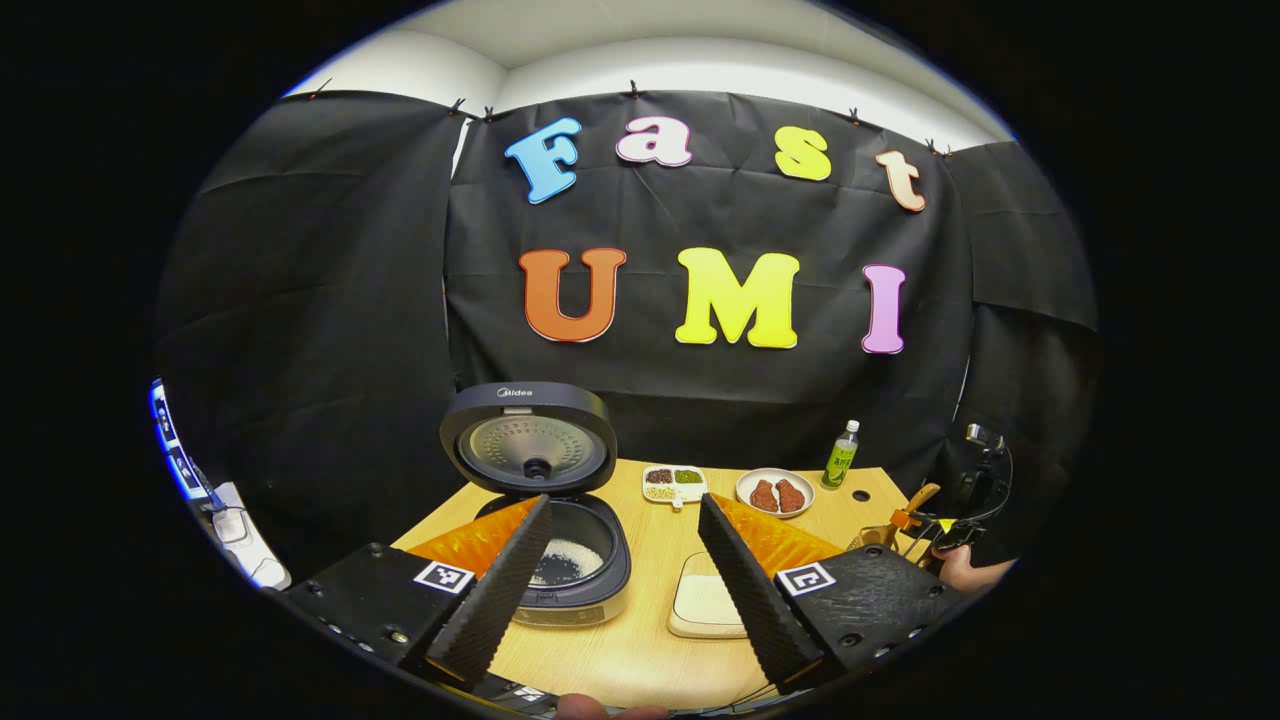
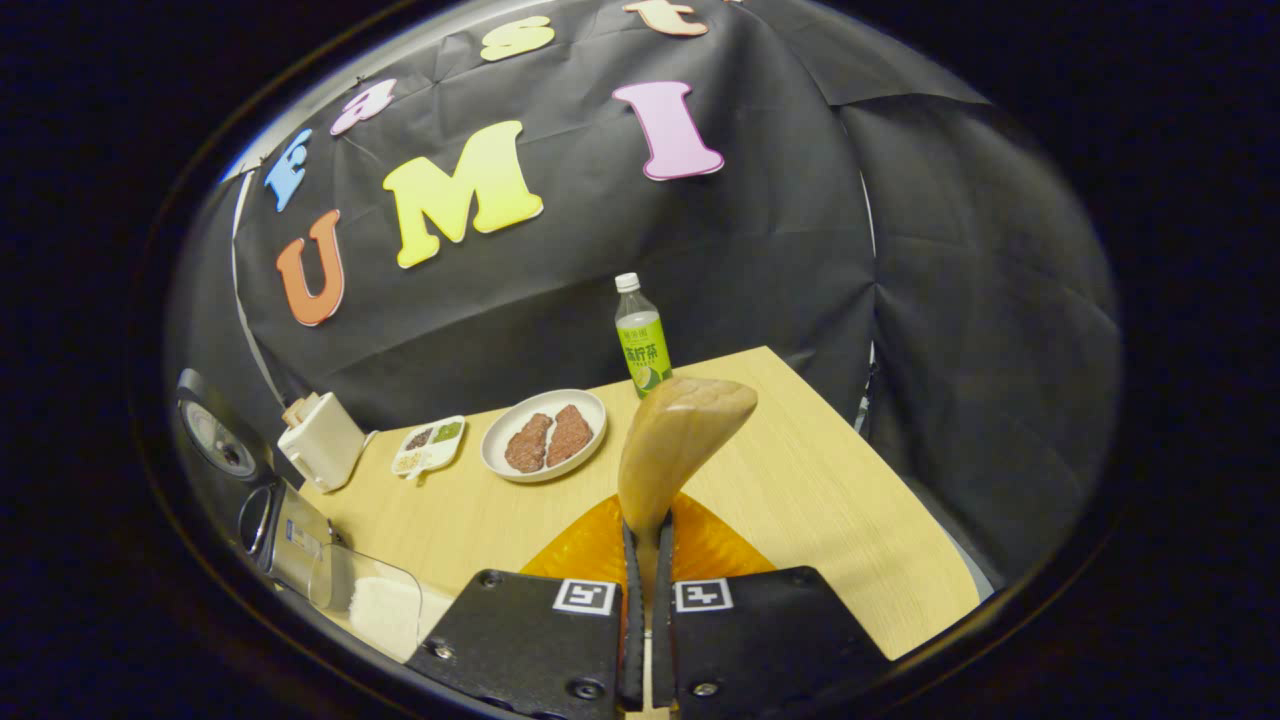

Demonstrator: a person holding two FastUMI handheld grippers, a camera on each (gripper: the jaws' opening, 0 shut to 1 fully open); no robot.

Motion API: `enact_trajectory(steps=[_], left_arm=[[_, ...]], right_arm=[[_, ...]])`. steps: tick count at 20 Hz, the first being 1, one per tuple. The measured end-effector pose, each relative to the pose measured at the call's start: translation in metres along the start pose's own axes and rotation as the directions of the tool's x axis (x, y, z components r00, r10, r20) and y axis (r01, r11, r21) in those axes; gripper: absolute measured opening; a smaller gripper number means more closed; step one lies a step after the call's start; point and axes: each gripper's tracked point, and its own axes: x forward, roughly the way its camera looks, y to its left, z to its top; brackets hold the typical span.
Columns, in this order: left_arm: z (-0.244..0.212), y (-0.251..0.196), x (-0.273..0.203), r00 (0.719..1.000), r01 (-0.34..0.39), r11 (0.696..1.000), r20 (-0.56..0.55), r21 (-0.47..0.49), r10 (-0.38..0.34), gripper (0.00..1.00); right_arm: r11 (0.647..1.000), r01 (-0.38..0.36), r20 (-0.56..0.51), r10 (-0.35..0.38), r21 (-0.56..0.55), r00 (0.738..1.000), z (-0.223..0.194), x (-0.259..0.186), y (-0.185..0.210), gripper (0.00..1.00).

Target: Close the left gripper, press the button to open the rice cooker; take a wooden spoon from the chopstick holder with the right hand, scoop a spoonful of rice and pour it into the rice cooker, then put the wooden spoon back into the chopstick holder.

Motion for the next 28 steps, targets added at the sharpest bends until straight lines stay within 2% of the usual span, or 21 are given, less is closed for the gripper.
enact_trajectory(steps=[6, 10, 12, 15, 17, 19, 22, 23, 24, 26, 28], left_arm=[[0.018, 0.013, 0.006, 0.999, -0.009, 1.000, 0.044, 0.005, 0.009, 0.95], [0.032, 0.036, 0.010, 0.996, -0.038, 0.999, 0.077, 0.010, 0.037, 0.95], [0.037, 0.044, 0.013, 0.995, -0.045, 0.999, 0.093, -0.010, 0.046, 0.95], [0.048, 0.049, 0.016, 0.992, -0.043, 0.999, 0.117, -0.029, 0.046, 0.95], [0.056, 0.051, 0.019, 0.990, -0.041, 0.999, 0.136, -0.020, 0.043, 0.95], [0.060, 0.053, 0.024, 0.989, -0.037, 0.999, 0.139, -0.028, 0.040, 0.94], [0.071, 0.059, 0.035, 0.988, -0.035, 0.997, 0.151, -0.069, 0.046, 0.94], [0.073, 0.062, 0.039, 0.986, -0.038, 0.997, 0.157, -0.072, 0.049, 0.94], [0.077, 0.065, 0.043, 0.985, -0.046, 0.997, 0.162, -0.063, 0.055, 0.95], [0.089, 0.073, 0.055, 0.981, -0.065, 0.998, 0.182, -0.019, 0.068, 0.95], [0.095, 0.073, 0.072, 0.984, -0.043, 0.998, 0.172, -0.049, 0.051, 0.94]], right_arm=[[1.000, 0.017, -0.011, -0.017, -0.006, 1.000, -0.013, 0.005, -0.006, 0.13], [0.999, 0.019, 0.025, -0.018, -0.026, 1.000, -0.003, -0.001, -0.009, 0.18], [0.999, 0.019, 0.040, -0.017, -0.034, 0.999, 0.005, -0.008, -0.007, 0.33], [0.997, 0.070, 0.082, -0.066, -0.038, 0.994, 0.022, -0.021, -0.016, 0.75], [0.996, 0.082, 0.114, -0.078, -0.031, 0.990, 0.040, -0.038, -0.016, 0.89], [0.995, 0.091, 0.162, -0.083, -0.042, 0.983, 0.060, -0.055, -0.015, 0.96], [0.998, 0.059, 0.216, -0.050, -0.037, 0.975, 0.089, -0.081, -0.002, 0.96], [0.998, 0.055, 0.236, -0.044, -0.039, 0.971, 0.099, -0.090, 0.002, 1.00], [0.998, 0.047, 0.256, -0.034, -0.044, 0.966, 0.106, -0.101, 0.009, 0.99], [0.997, 0.007, 0.284, 0.014, -0.072, 0.959, 0.117, -0.124, 0.033, 1.00], [0.992, -0.028, 0.309, 0.064, -0.121, 0.949, 0.126, -0.159, 0.046, 1.00]])
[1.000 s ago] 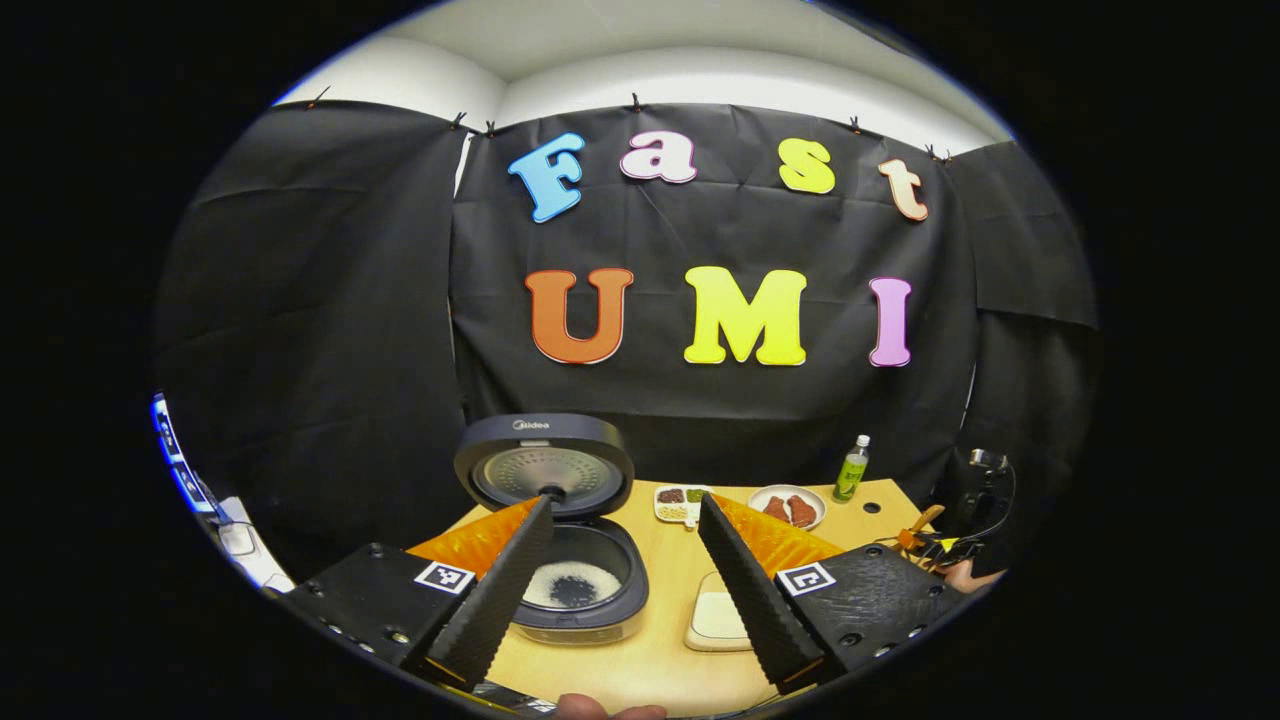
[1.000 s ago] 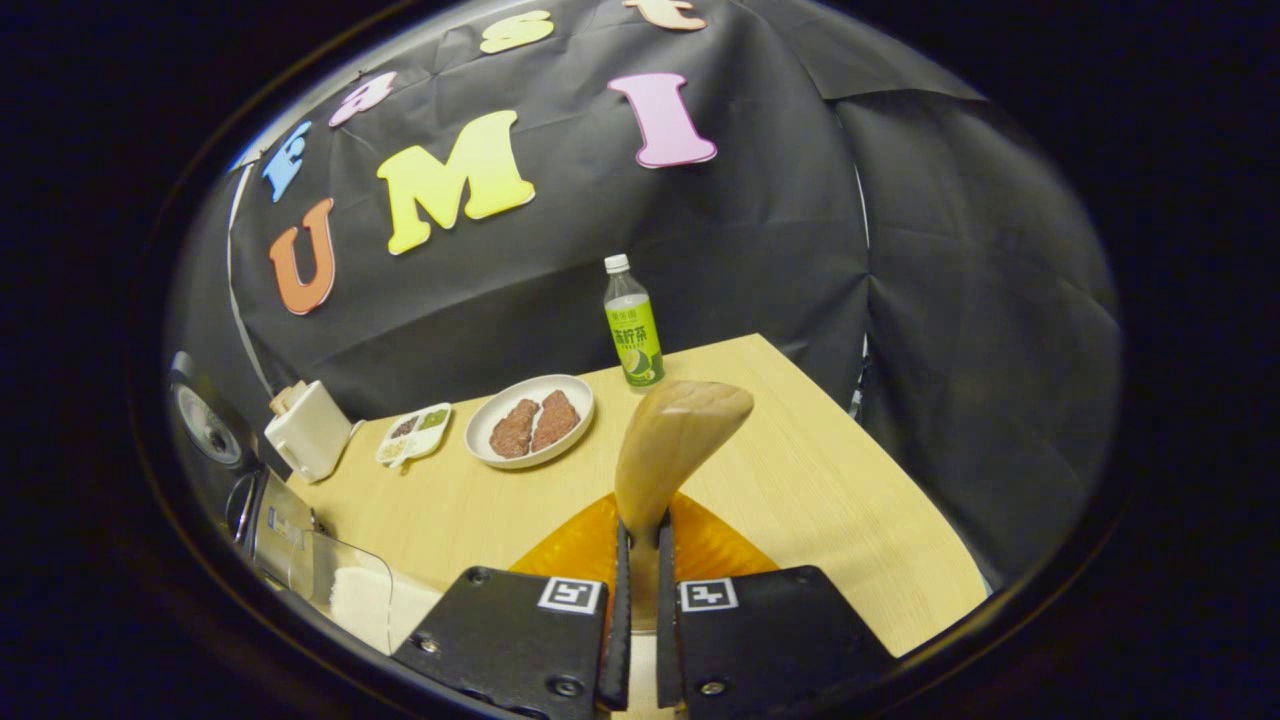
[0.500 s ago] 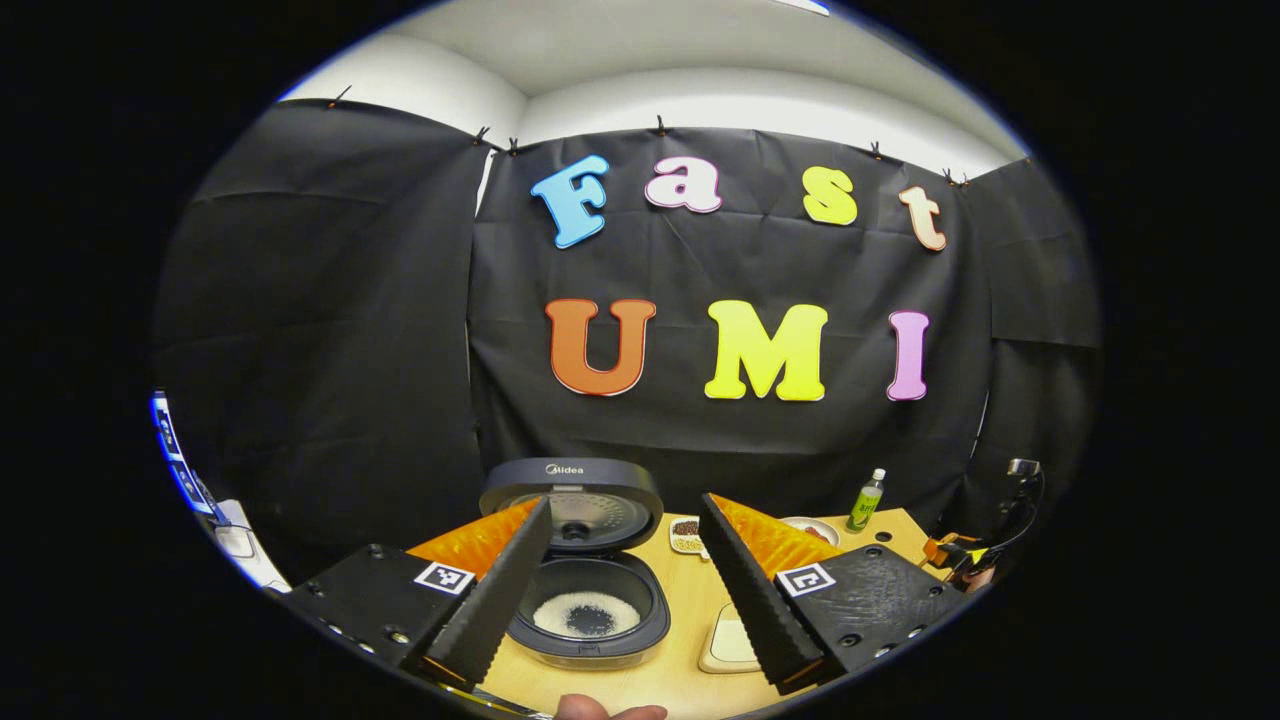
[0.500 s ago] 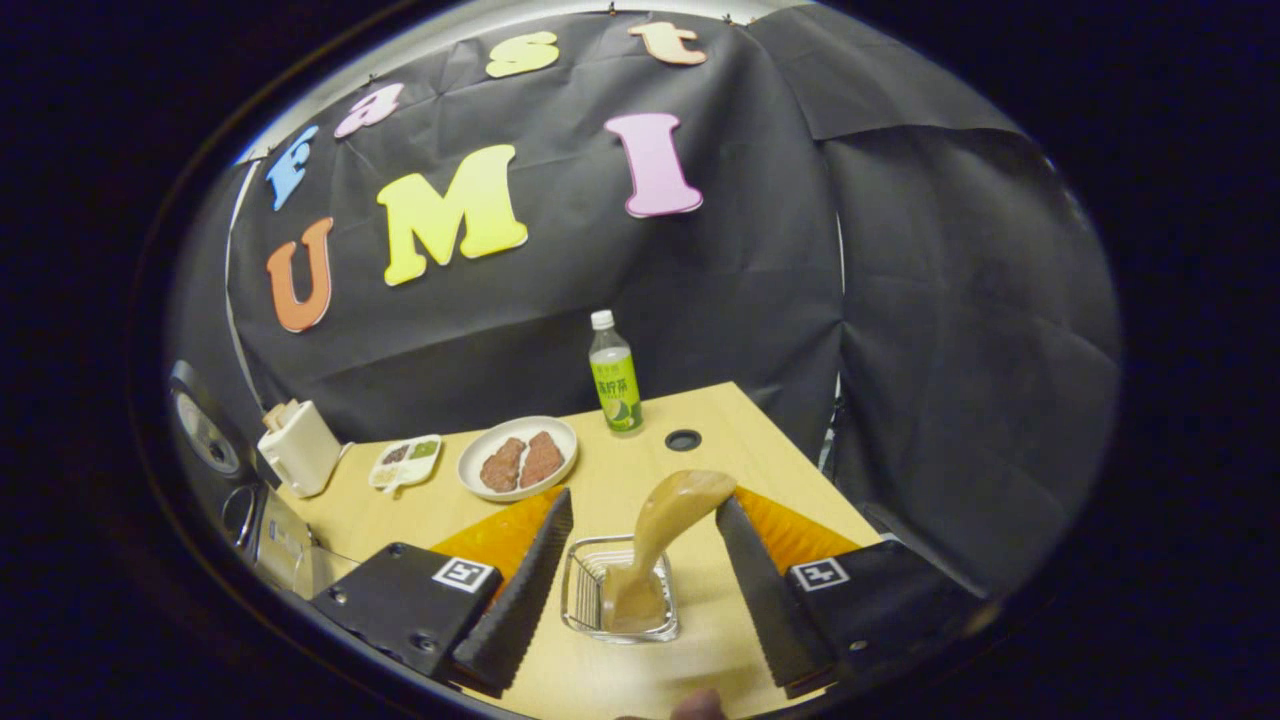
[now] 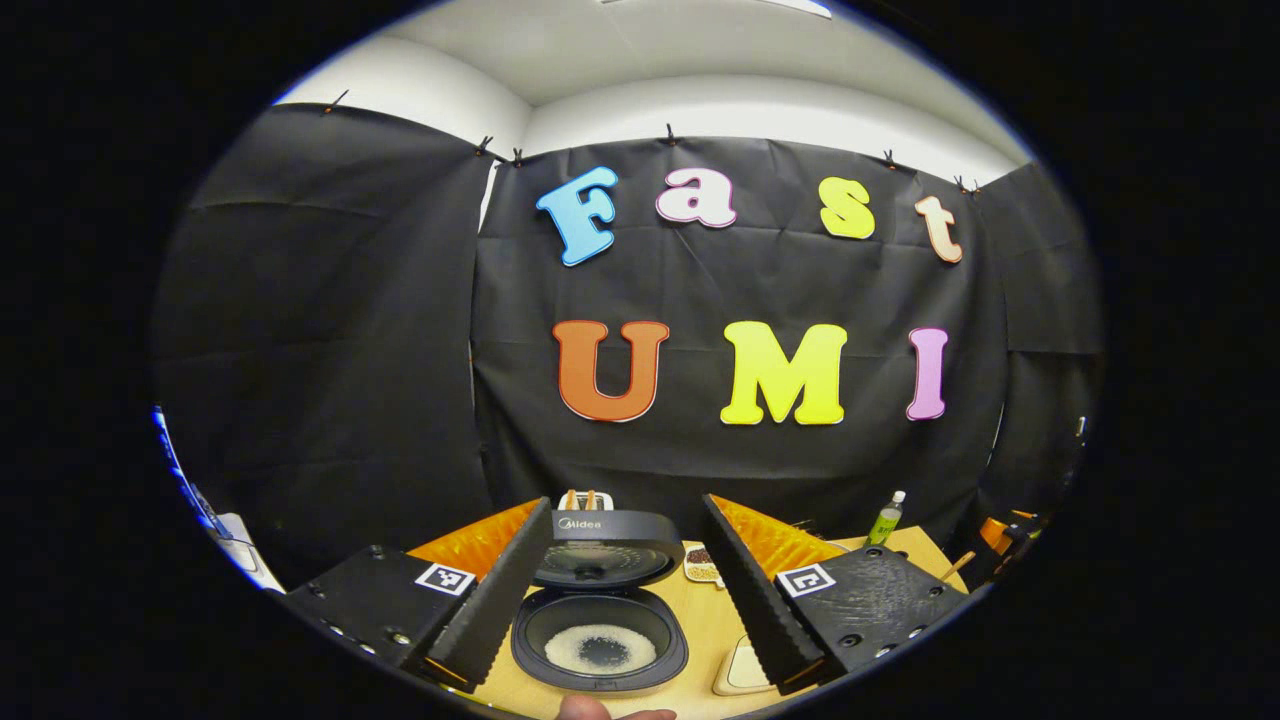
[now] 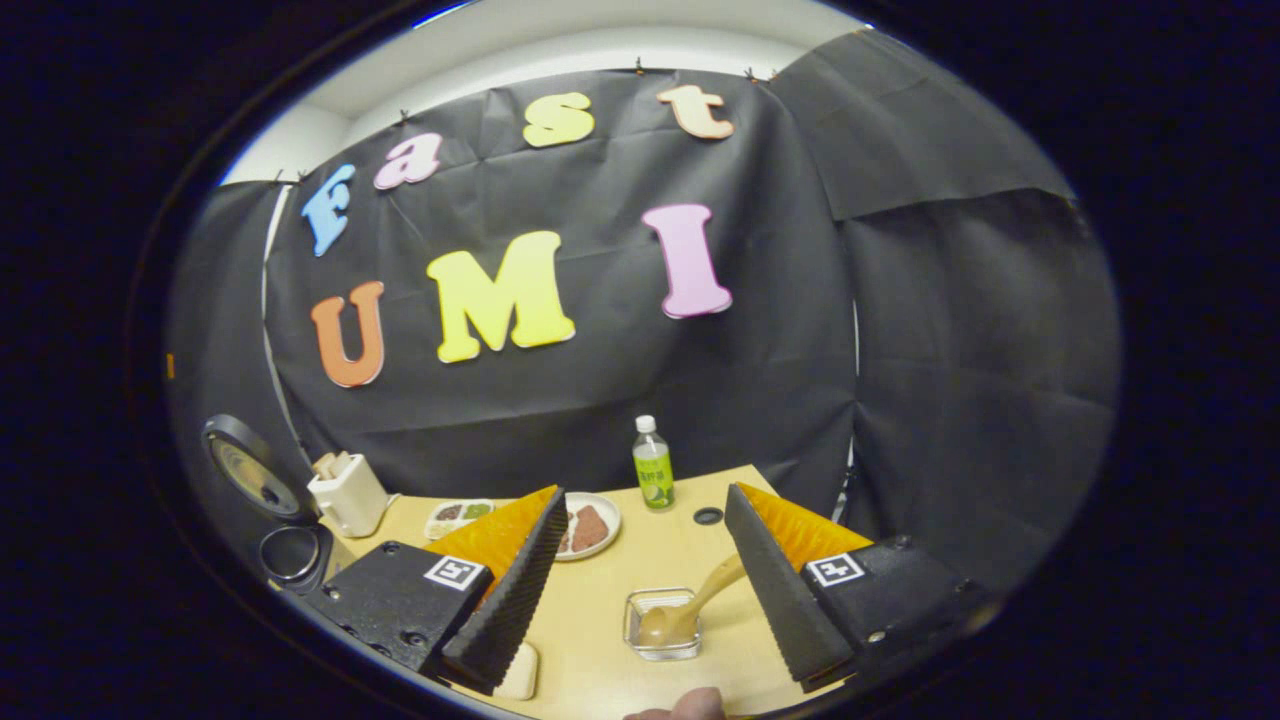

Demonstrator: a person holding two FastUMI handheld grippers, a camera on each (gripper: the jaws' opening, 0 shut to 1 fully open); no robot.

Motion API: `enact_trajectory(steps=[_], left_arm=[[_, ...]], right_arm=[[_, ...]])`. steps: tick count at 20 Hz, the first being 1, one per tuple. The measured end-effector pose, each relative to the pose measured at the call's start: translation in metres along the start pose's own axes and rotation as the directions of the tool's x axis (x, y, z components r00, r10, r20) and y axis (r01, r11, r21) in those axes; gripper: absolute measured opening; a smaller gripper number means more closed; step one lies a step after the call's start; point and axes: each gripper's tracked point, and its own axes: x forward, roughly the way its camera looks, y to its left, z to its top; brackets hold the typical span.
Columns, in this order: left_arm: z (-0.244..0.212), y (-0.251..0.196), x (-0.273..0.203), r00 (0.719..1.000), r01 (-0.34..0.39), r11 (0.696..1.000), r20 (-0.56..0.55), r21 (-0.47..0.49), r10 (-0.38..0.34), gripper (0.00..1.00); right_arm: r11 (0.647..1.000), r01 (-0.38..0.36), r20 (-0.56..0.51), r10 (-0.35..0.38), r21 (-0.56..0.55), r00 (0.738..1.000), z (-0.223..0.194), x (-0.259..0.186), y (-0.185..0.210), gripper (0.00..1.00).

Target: Close the left gripper, press the button to open the rice cooker; take a wooden spoon from the chopstick holder with the right hand, scoop a spoonful of rice and pour it into the rice cooker, then put the wooden spoon back into the chopstick holder.

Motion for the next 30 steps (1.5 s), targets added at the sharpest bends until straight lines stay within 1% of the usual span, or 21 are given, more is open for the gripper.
enact_trajectory(steps=[1, 3, 5, 6, 8, 11, 15, 17, 21, 22, 25, 26, 27, 30], left_arm=[[0.008, 0.003, 0.004, 1.000, -0.003, 1.000, -0.012, -0.015, 0.002, 0.95], [0.005, 0.012, 0.022, 0.999, -0.016, 1.000, -0.041, -0.023, 0.015, 0.94], [0.001, 0.015, 0.042, 0.998, -0.015, 1.000, -0.063, -0.023, 0.014, 0.95], [-0.001, 0.017, 0.051, 0.997, -0.015, 1.000, -0.073, -0.022, 0.014, 0.94], [-0.004, 0.022, 0.071, 0.996, -0.020, 1.000, -0.087, -0.020, 0.018, 0.95], [-0.022, 0.027, 0.096, 0.989, -0.017, 1.000, -0.150, -0.017, 0.015, 0.95], [-0.040, 0.037, 0.116, 0.974, -0.023, 1.000, -0.225, -0.017, 0.018, 0.95], [-0.053, 0.043, 0.123, 0.961, -0.027, 1.000, -0.275, -0.007, 0.024, 0.95], [-0.065, 0.050, 0.128, 0.949, -0.030, 0.999, -0.312, 0.019, 0.034, 0.95], [-0.066, 0.050, 0.130, 0.948, -0.026, 0.999, -0.317, 0.019, 0.031, 0.95], [-0.073, 0.050, 0.129, 0.939, -0.030, 0.999, -0.343, 0.010, 0.032, 0.96], [-0.076, 0.049, 0.126, 0.936, -0.027, 1.000, -0.351, 0.010, 0.029, 0.96], [-0.079, 0.047, 0.122, 0.934, -0.026, 1.000, -0.356, 0.008, 0.027, 0.97], [-0.092, 0.042, 0.100, 0.924, -0.011, 1.000, -0.381, -0.002, 0.010, 0.97]], right_arm=[[1.000, -0.018, 0.010, 0.018, -0.012, 1.000, 0.005, -0.010, 0.010, 0.99], [0.998, -0.057, 0.023, 0.057, -0.020, 0.998, 0.013, -0.031, 0.031, 1.00], [0.995, -0.093, 0.011, 0.094, -0.020, 0.996, 0.008, -0.051, 0.051, 0.99], [0.995, -0.098, 0.007, 0.098, -0.026, 0.995, 0.006, -0.059, 0.056, 1.00], [0.995, -0.090, 0.003, 0.090, -0.041, 0.996, 0.003, -0.076, 0.062, 0.99], [0.997, -0.052, -0.008, 0.051, -0.054, 0.999, -0.004, -0.091, 0.056, 0.99], [1.000, -0.010, -0.021, 0.010, -0.025, 1.000, -0.007, -0.102, 0.049, 0.99], [1.000, 0.006, -0.020, -0.006, -0.027, 1.000, -0.006, -0.104, 0.048, 1.00], [0.999, 0.029, -0.008, -0.029, -0.031, 1.000, -0.004, -0.110, 0.048, 1.00], [0.999, 0.034, -0.005, -0.035, -0.025, 0.999, -0.002, -0.110, 0.048, 0.99], [0.999, 0.047, 0.005, -0.047, -0.015, 0.999, 0.003, -0.116, 0.045, 1.00], [0.999, 0.049, 0.010, -0.049, -0.018, 0.999, 0.004, -0.118, 0.045, 0.99], [0.999, 0.049, 0.013, -0.049, -0.020, 0.999, 0.005, -0.121, 0.045, 1.00], [0.999, 0.040, 0.014, -0.040, -0.019, 0.999, 0.004, -0.125, 0.049, 0.99]])
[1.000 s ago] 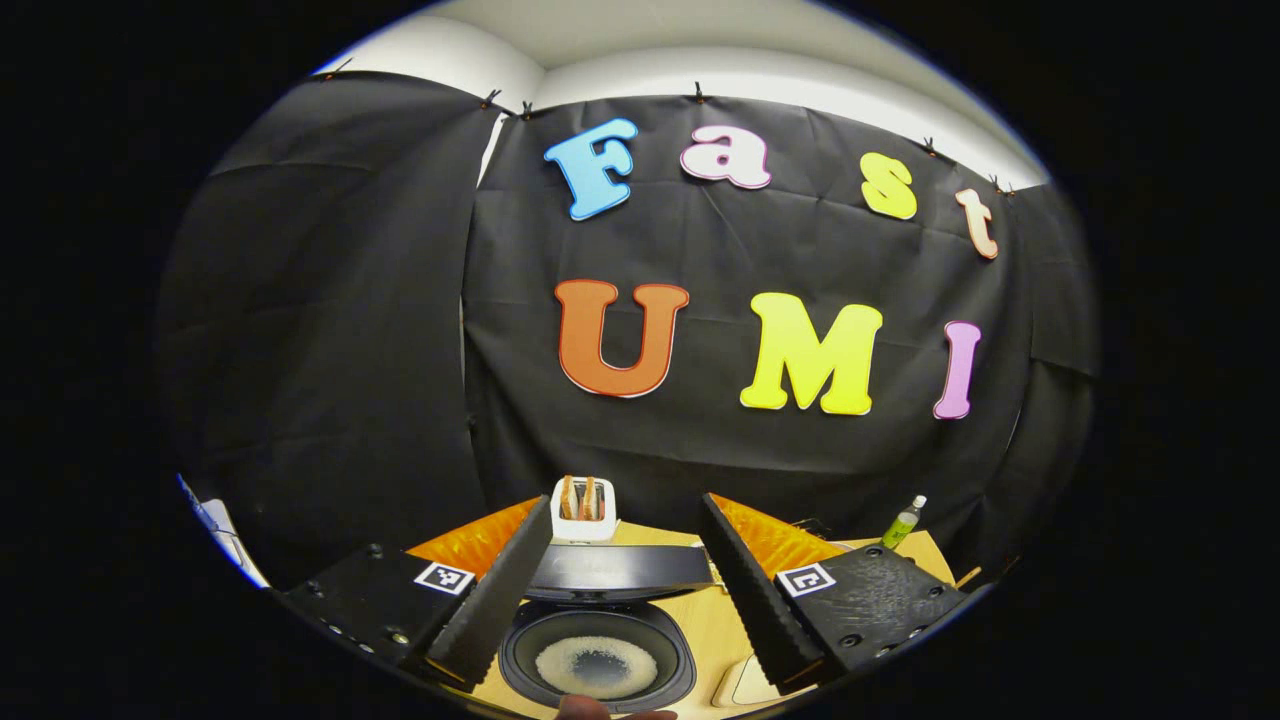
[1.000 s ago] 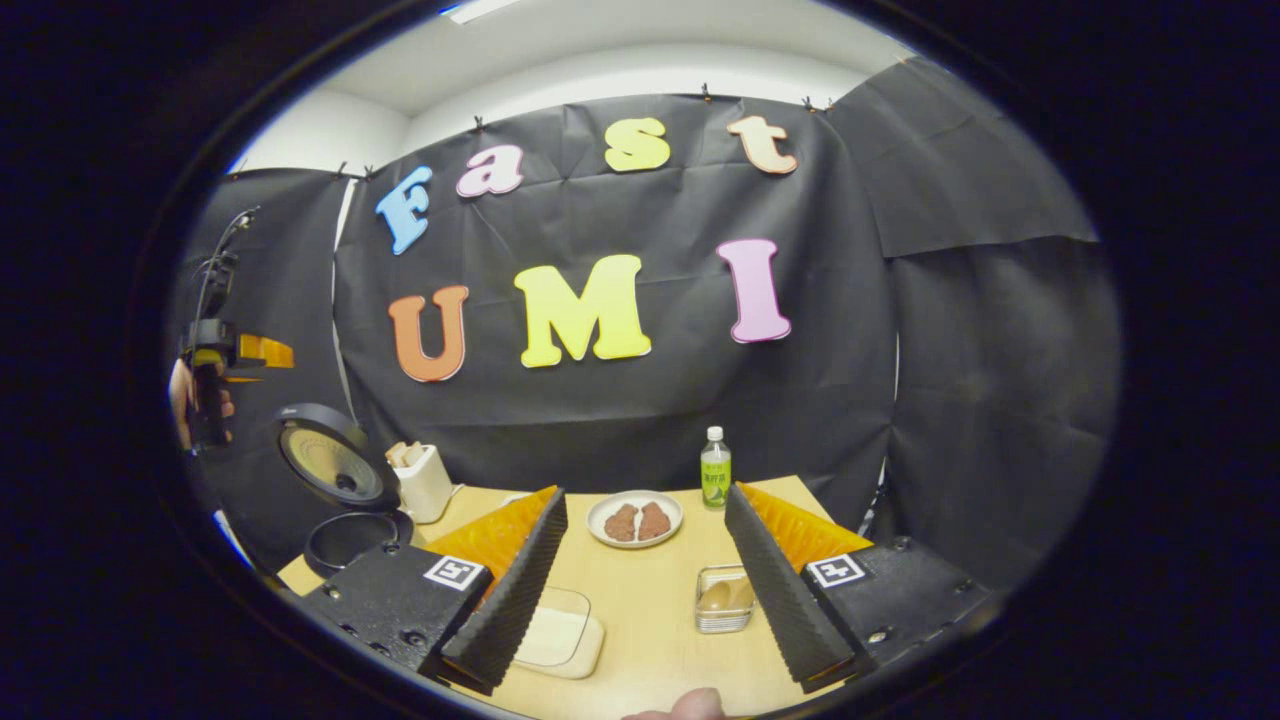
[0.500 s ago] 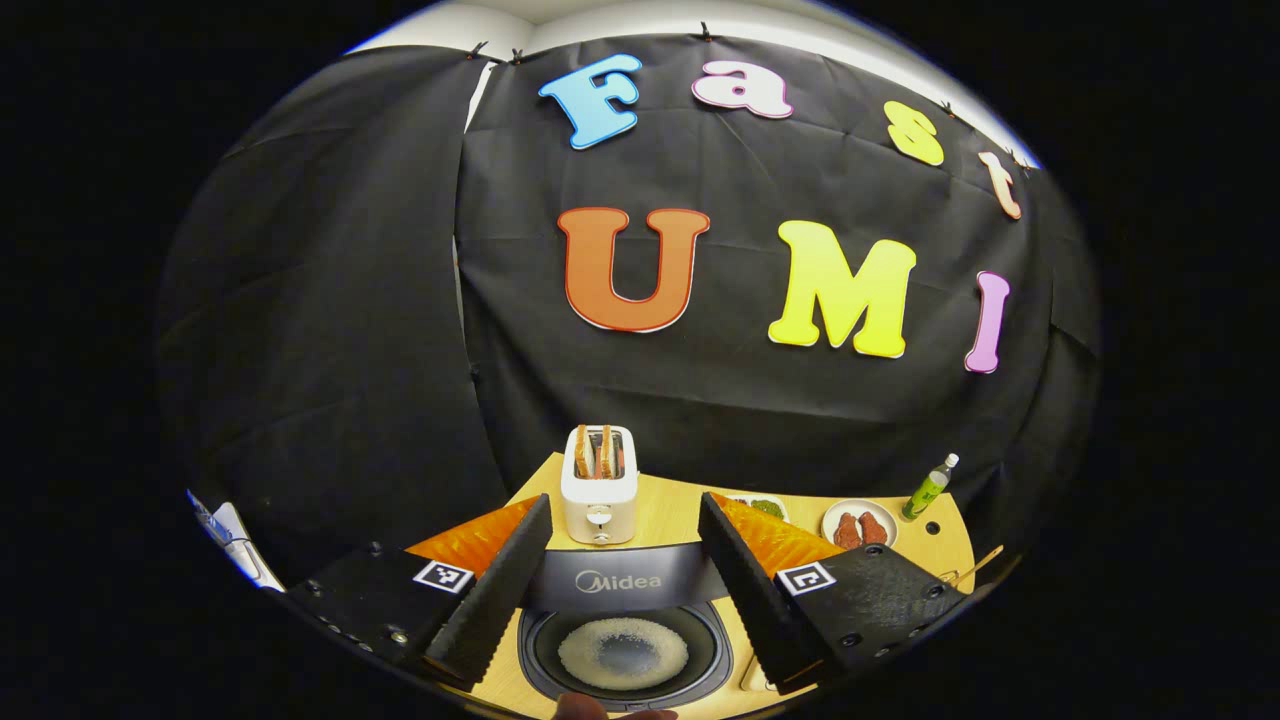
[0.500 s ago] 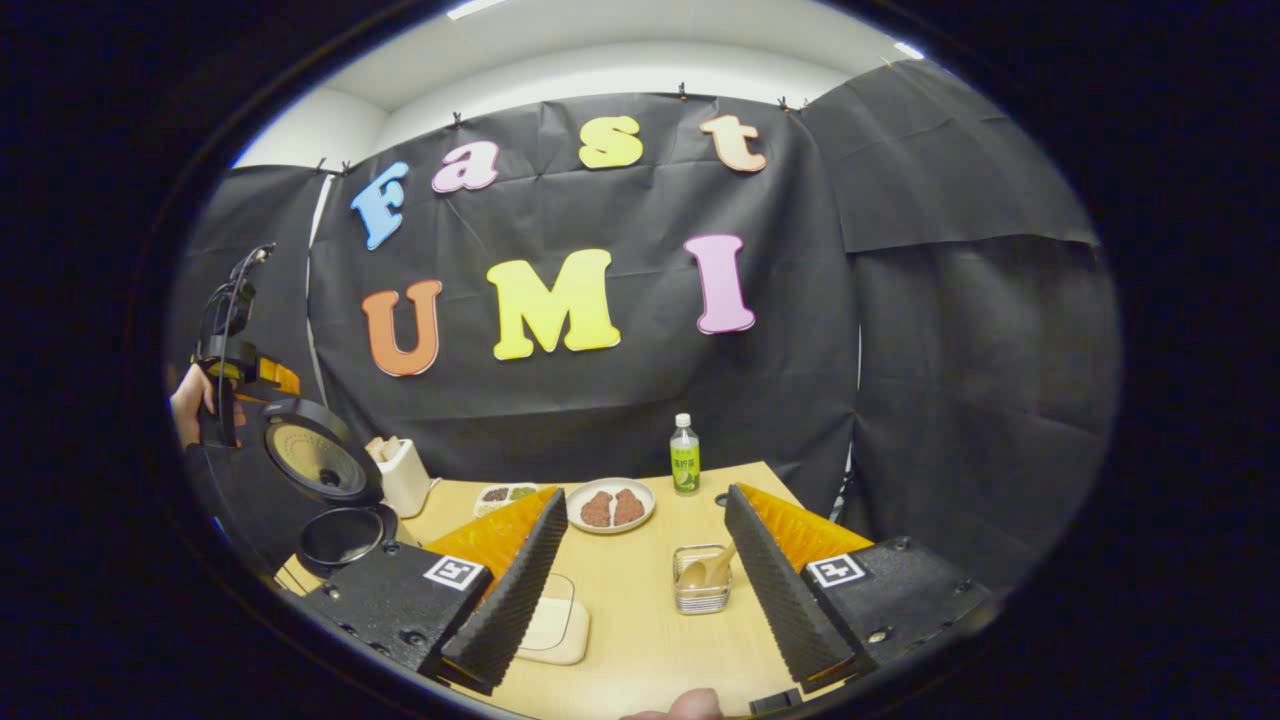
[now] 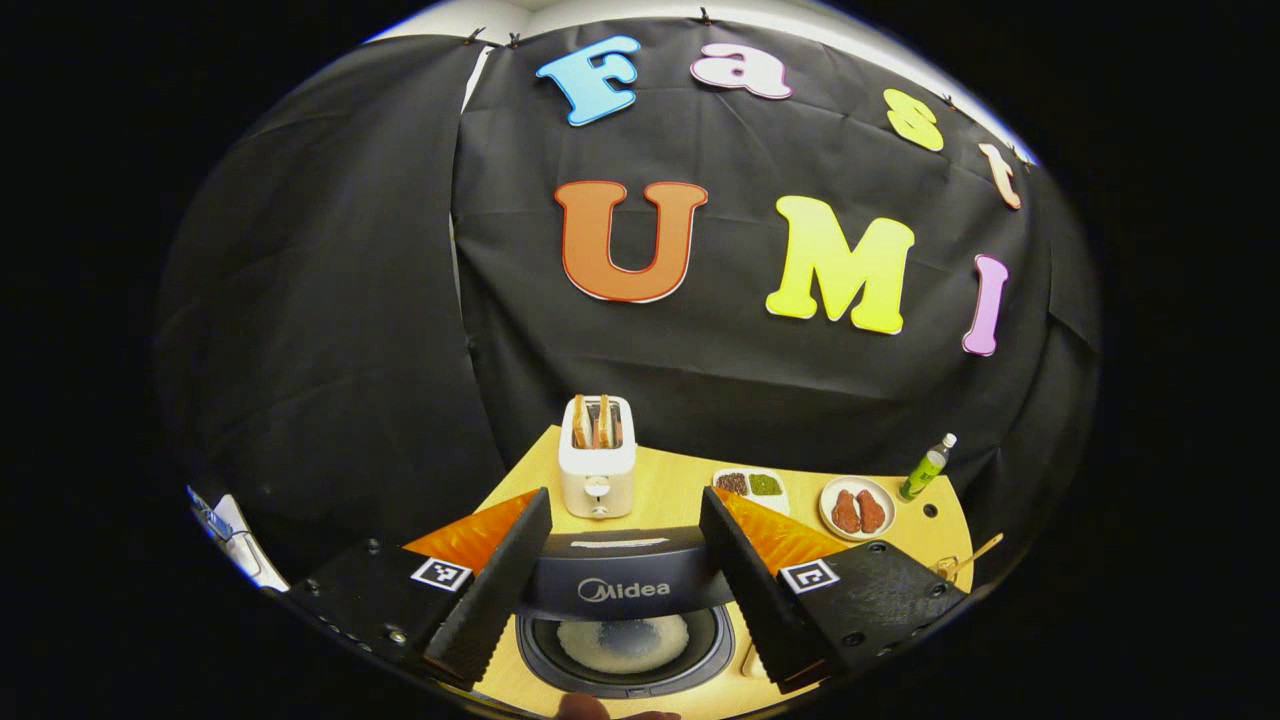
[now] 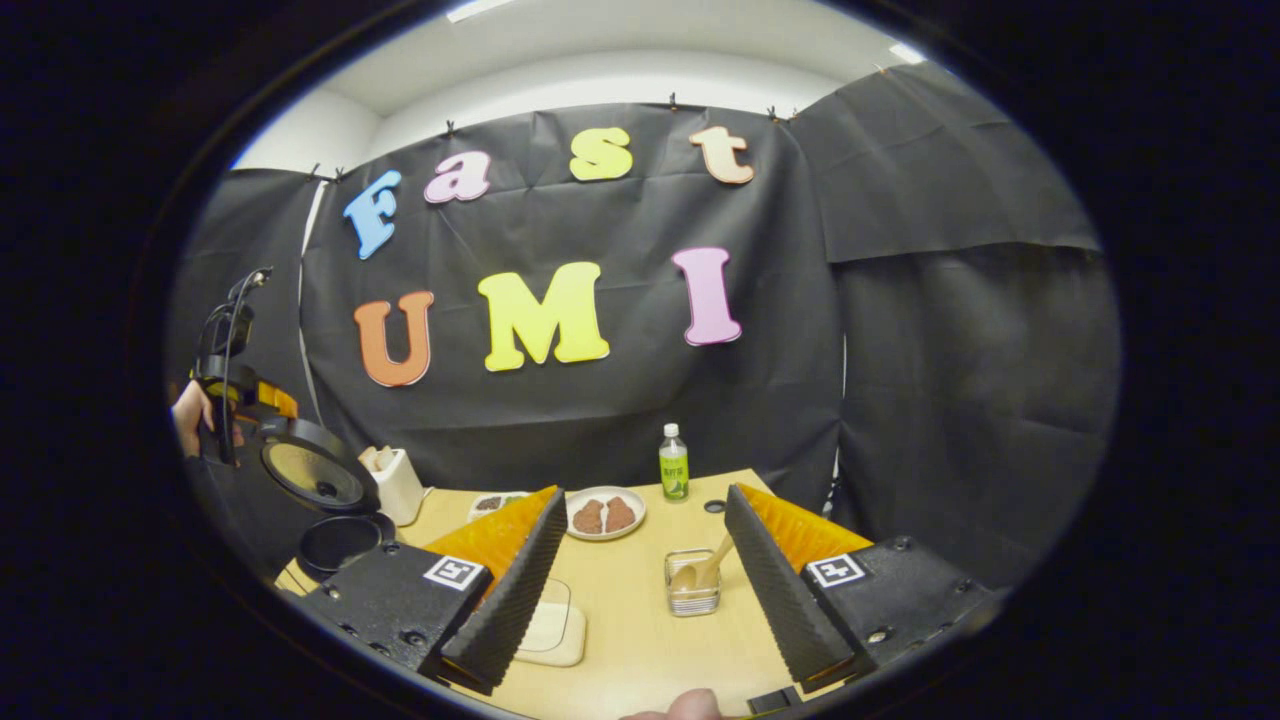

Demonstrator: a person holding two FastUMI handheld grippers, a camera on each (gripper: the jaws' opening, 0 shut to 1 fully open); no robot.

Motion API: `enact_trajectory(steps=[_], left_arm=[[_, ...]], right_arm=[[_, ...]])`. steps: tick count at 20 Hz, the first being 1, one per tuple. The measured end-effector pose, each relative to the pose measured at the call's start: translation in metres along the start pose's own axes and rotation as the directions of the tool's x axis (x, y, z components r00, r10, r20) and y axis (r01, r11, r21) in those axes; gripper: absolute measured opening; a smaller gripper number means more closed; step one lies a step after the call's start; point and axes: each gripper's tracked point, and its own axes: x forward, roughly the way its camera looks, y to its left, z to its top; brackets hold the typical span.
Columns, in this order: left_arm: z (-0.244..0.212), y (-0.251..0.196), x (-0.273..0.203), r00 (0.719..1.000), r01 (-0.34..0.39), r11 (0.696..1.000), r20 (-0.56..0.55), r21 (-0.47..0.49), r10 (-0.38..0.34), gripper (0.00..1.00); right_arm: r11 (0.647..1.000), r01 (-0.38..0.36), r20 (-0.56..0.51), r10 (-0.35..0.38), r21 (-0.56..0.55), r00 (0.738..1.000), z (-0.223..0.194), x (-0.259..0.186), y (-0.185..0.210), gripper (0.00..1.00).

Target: Close the left gripper, press the button to open the rice cooker; take a wooden spoon from the chopstick holder with the right hand, scoop a spoonful of rice and pour it into the rice cooker, then put the wooden spoon back into the chopstick holder.

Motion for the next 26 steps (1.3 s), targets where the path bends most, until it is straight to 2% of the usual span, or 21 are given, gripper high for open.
enact_trajectory(steps=[1, 2, 7, 8, 9, 13, 17, 21, 22, 26], left_arm=[[-0.008, -0.001, -0.005, 1.000, 0.008, 1.000, -0.016, -0.002, -0.008, 1.00], [-0.018, -0.001, -0.012, 0.999, 0.015, 1.000, -0.032, -0.006, -0.015, 0.96], [-0.062, -0.010, -0.030, 0.994, 0.032, 0.999, -0.107, -0.018, -0.034, 0.97], [-0.071, -0.011, -0.033, 0.992, 0.034, 0.999, -0.120, -0.018, -0.036, 1.00], [-0.077, -0.012, -0.035, 0.991, 0.035, 0.999, -0.129, -0.019, -0.037, 0.97], [-0.107, -0.015, -0.041, 0.983, 0.032, 0.999, -0.180, -0.021, -0.035, 0.97], [-0.140, -0.017, -0.042, 0.968, 0.029, 0.999, -0.249, -0.035, -0.037, 0.97], [-0.168, -0.019, -0.038, 0.946, 0.027, 0.995, -0.319, -0.098, -0.057, 0.97], [-0.170, -0.018, -0.038, 0.943, 0.026, 0.994, -0.327, -0.108, -0.060, 1.00], [-0.186, -0.015, -0.039, 0.926, 0.023, 0.994, -0.372, -0.102, -0.059, 0.97]], right_arm=[[1.000, -0.006, 0.000, 0.006, 0.004, 1.000, 0.000, -0.002, 0.002, 1.00], [1.000, -0.014, -0.002, 0.014, 0.006, 1.000, -0.002, -0.002, 0.005, 0.99], [0.999, -0.036, 0.001, 0.036, 0.006, 0.999, -0.004, -0.013, 0.011, 0.99], [0.999, -0.037, -0.001, 0.037, 0.007, 0.999, -0.005, -0.016, 0.011, 0.99], [0.999, -0.035, -0.003, 0.035, 0.007, 0.999, -0.005, -0.020, 0.010, 0.99], [1.000, -0.021, -0.012, 0.022, 0.022, 1.000, -0.007, -0.031, 0.005, 1.00], [0.999, -0.008, -0.017, 0.009, 0.032, 1.000, -0.008, -0.036, -0.002, 0.99], [0.999, -0.002, -0.025, 0.003, 0.040, 1.000, -0.009, -0.037, -0.006, 0.99], [0.999, -0.002, -0.026, 0.003, 0.039, 1.000, -0.009, -0.037, -0.006, 1.00], [0.999, -0.012, -0.033, 0.013, 0.036, 0.999, -0.010, -0.033, -0.003, 0.99]])
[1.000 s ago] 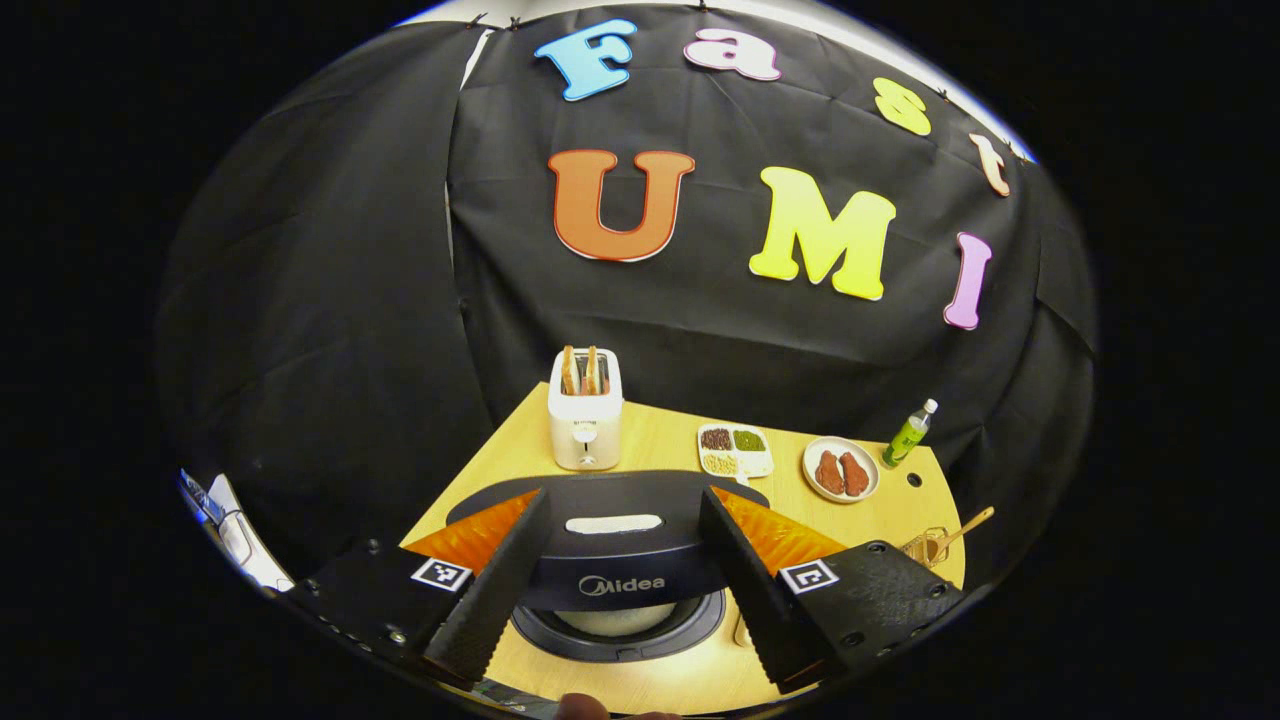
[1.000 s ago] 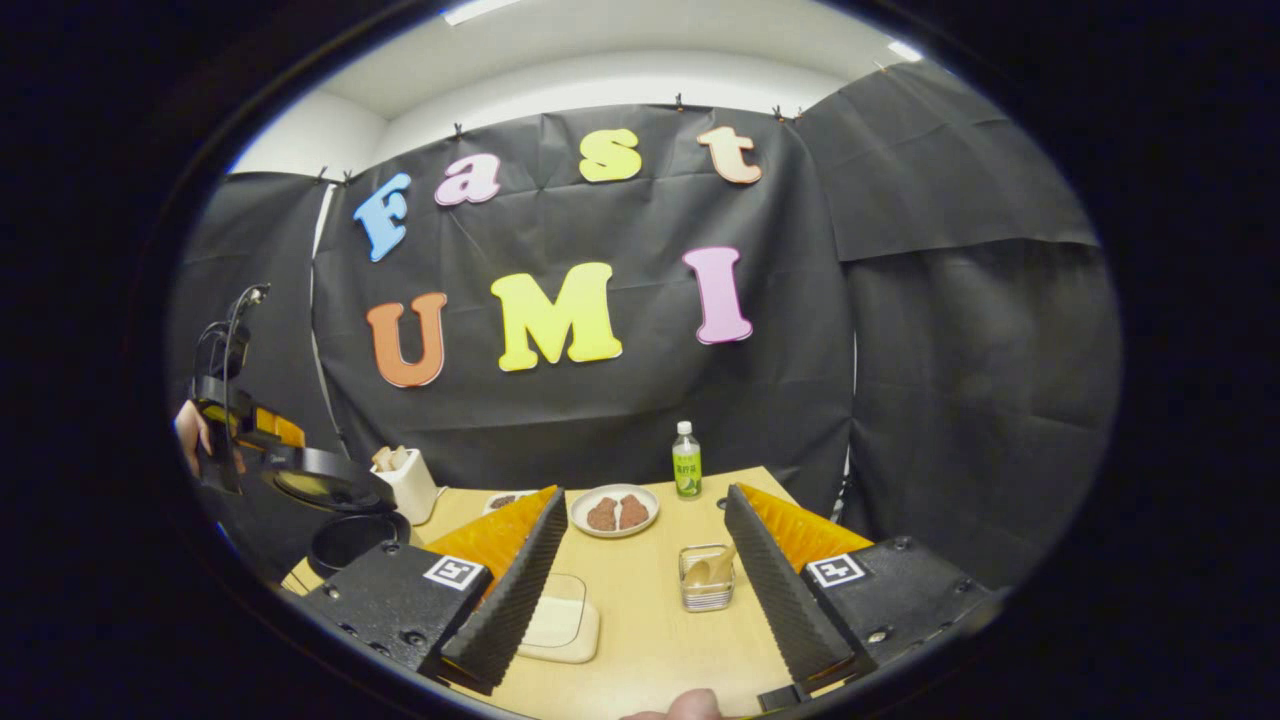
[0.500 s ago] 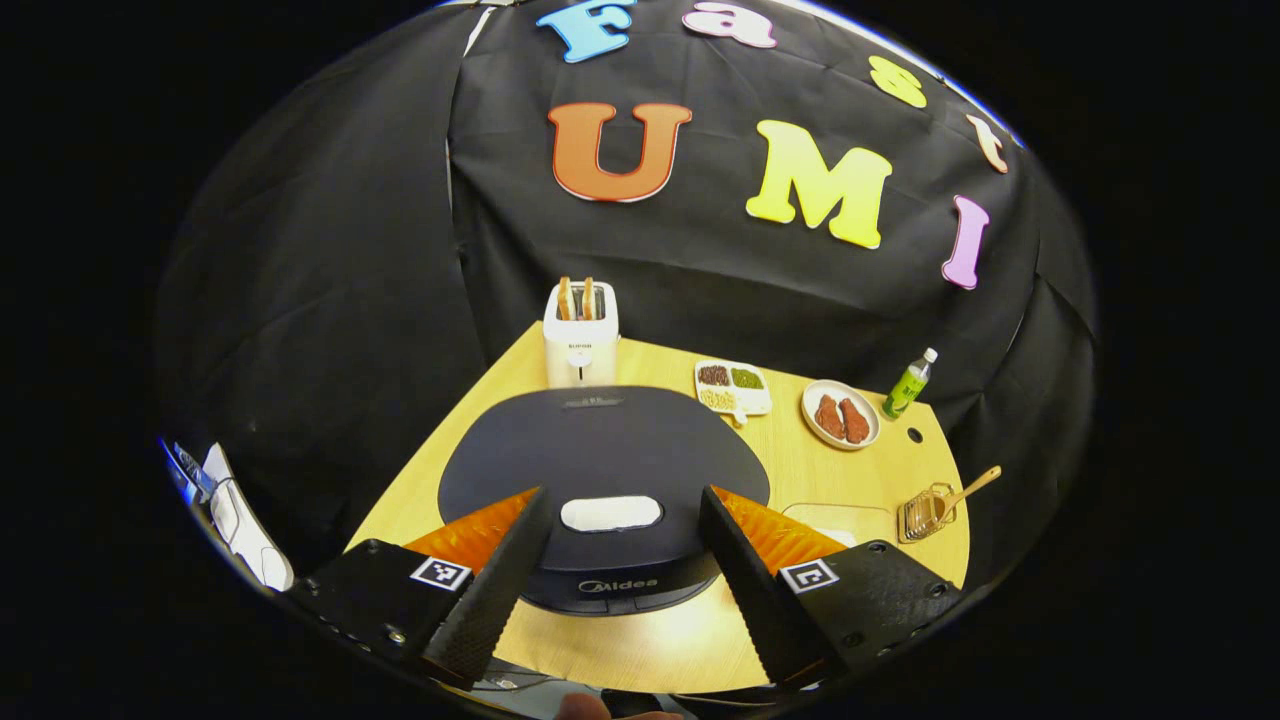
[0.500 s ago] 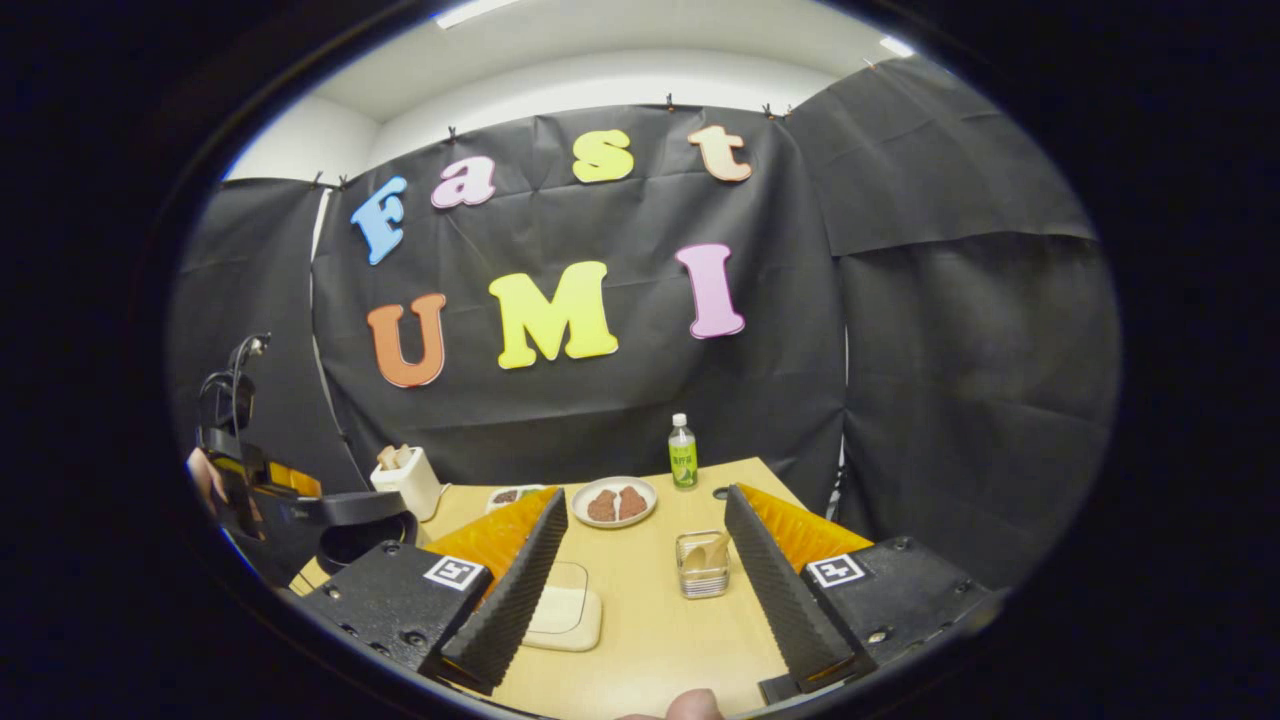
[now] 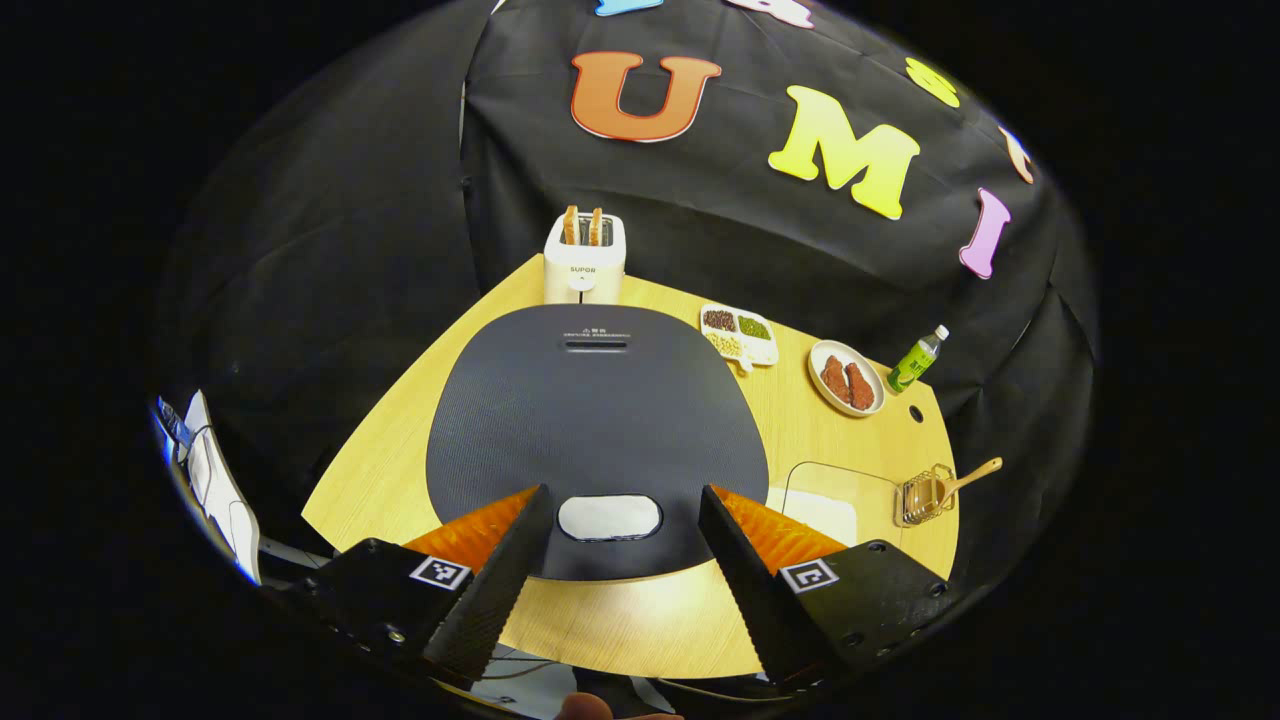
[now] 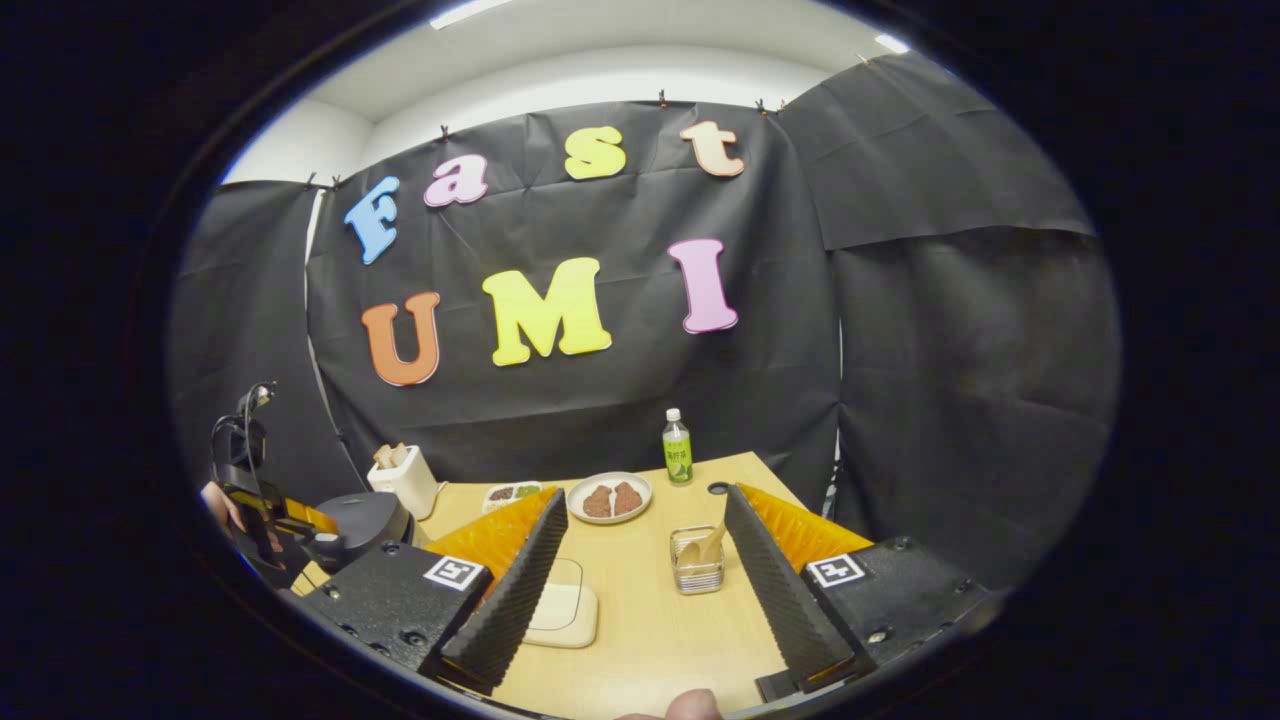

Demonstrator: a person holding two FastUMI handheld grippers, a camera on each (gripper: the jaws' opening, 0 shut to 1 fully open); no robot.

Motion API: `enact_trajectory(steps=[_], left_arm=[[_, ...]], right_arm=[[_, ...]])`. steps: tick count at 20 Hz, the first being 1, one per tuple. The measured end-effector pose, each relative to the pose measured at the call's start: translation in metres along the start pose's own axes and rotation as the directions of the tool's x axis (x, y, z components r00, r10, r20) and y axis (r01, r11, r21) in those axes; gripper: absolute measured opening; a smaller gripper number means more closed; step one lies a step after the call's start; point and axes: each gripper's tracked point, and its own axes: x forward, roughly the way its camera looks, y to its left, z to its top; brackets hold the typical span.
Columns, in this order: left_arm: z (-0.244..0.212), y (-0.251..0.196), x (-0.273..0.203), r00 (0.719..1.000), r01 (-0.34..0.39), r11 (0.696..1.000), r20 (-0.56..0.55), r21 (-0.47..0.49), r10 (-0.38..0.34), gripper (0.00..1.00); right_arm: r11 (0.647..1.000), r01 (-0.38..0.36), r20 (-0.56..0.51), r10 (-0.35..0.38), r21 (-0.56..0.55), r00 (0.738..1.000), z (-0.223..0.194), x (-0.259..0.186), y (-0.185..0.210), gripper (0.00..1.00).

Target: Close the left gripper, press the button to open the rice cooker; take a wooden spoon from the chopstick holder with the right hand, scoop a spoonful of rice and pour it into the rice cooker, then put the wooden spoon back into the chopstick holder.

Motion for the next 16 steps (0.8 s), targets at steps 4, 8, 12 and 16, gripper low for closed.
enact_trajectory(steps=[4, 8, 12, 16], left_arm=[[-0.003, 0.000, 0.008, 1.000, -0.012, 1.000, -0.013, 0.005, 0.012, 0.98], [-0.009, 0.001, 0.009, 1.000, -0.019, 0.999, -0.018, 0.034, 0.019, 0.98], [-0.018, 0.004, 0.019, 0.998, -0.068, 0.992, -0.002, 0.103, 0.069, 0.98], [-0.016, 0.000, 0.017, 0.997, -0.072, 0.996, 0.017, 0.059, 0.071, 0.98]], right_arm=[[1.000, -0.013, -0.001, 0.013, -0.016, 1.000, 0.001, 0.006, 0.002, 1.00], [0.999, -0.031, -0.009, 0.031, -0.014, 0.999, 0.000, 0.013, 0.004, 1.00], [0.999, -0.053, -0.016, 0.053, -0.008, 0.998, -0.002, 0.023, 0.008, 0.99], [0.997, -0.078, -0.026, 0.078, 0.002, 0.997, -0.001, 0.035, 0.010, 1.00]])
